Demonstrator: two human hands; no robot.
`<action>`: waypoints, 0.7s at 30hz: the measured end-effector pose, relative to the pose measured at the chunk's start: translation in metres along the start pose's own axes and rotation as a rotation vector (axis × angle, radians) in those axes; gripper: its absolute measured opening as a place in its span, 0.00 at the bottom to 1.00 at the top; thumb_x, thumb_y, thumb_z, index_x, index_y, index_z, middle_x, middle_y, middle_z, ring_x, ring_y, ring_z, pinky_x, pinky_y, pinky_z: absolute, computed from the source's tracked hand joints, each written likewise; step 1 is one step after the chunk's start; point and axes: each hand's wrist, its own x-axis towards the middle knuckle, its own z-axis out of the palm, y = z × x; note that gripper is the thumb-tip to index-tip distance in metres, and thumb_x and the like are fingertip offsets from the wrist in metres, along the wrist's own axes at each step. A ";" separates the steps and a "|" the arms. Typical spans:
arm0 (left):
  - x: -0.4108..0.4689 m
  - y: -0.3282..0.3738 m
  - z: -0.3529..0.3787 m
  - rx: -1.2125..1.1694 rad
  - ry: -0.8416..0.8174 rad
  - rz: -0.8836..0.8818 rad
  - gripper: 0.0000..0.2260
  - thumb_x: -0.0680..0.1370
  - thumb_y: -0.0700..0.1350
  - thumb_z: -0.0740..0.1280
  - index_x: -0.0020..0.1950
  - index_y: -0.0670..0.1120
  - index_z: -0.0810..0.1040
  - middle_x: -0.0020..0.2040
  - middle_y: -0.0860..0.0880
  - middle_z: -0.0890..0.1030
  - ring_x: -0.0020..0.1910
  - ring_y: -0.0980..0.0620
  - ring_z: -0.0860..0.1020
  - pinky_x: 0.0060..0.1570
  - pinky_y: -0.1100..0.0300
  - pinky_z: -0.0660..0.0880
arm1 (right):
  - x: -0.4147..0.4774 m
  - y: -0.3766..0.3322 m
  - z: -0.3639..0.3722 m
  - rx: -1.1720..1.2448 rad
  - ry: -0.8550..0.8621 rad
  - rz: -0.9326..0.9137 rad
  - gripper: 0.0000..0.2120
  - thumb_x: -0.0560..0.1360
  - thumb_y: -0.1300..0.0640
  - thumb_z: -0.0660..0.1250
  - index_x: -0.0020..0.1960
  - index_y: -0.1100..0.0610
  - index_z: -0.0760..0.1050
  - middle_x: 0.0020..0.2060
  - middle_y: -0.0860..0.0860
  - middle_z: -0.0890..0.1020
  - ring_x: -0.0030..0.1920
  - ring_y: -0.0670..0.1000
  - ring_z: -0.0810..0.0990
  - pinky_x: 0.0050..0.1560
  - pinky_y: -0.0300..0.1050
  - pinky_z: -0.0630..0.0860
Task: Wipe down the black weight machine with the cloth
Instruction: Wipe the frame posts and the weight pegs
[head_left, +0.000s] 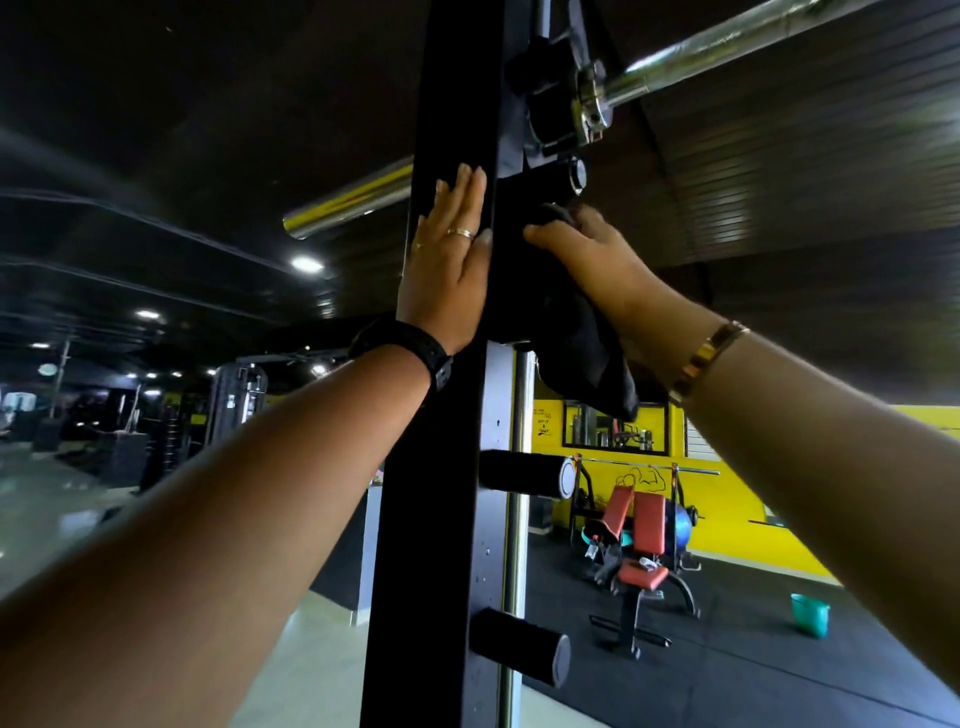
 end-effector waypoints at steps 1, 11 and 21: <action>0.000 0.000 0.000 0.001 0.003 0.009 0.25 0.80 0.45 0.52 0.78 0.43 0.58 0.79 0.46 0.56 0.78 0.47 0.50 0.74 0.59 0.46 | -0.005 0.000 -0.001 0.028 -0.079 -0.011 0.09 0.78 0.58 0.63 0.58 0.52 0.71 0.51 0.51 0.80 0.54 0.50 0.79 0.56 0.41 0.77; -0.007 -0.004 0.003 0.067 -0.040 0.017 0.24 0.83 0.47 0.50 0.79 0.43 0.53 0.80 0.44 0.52 0.79 0.47 0.48 0.65 0.76 0.35 | -0.044 -0.055 -0.023 -1.093 -0.312 -0.172 0.17 0.78 0.50 0.62 0.67 0.49 0.74 0.41 0.46 0.76 0.37 0.46 0.76 0.35 0.38 0.73; -0.029 -0.001 0.001 0.045 -0.044 0.010 0.24 0.83 0.47 0.51 0.79 0.42 0.55 0.79 0.45 0.54 0.79 0.47 0.49 0.65 0.78 0.36 | -0.031 -0.015 0.017 -1.183 -0.099 -0.119 0.16 0.73 0.46 0.65 0.58 0.52 0.72 0.52 0.53 0.77 0.49 0.58 0.78 0.45 0.50 0.76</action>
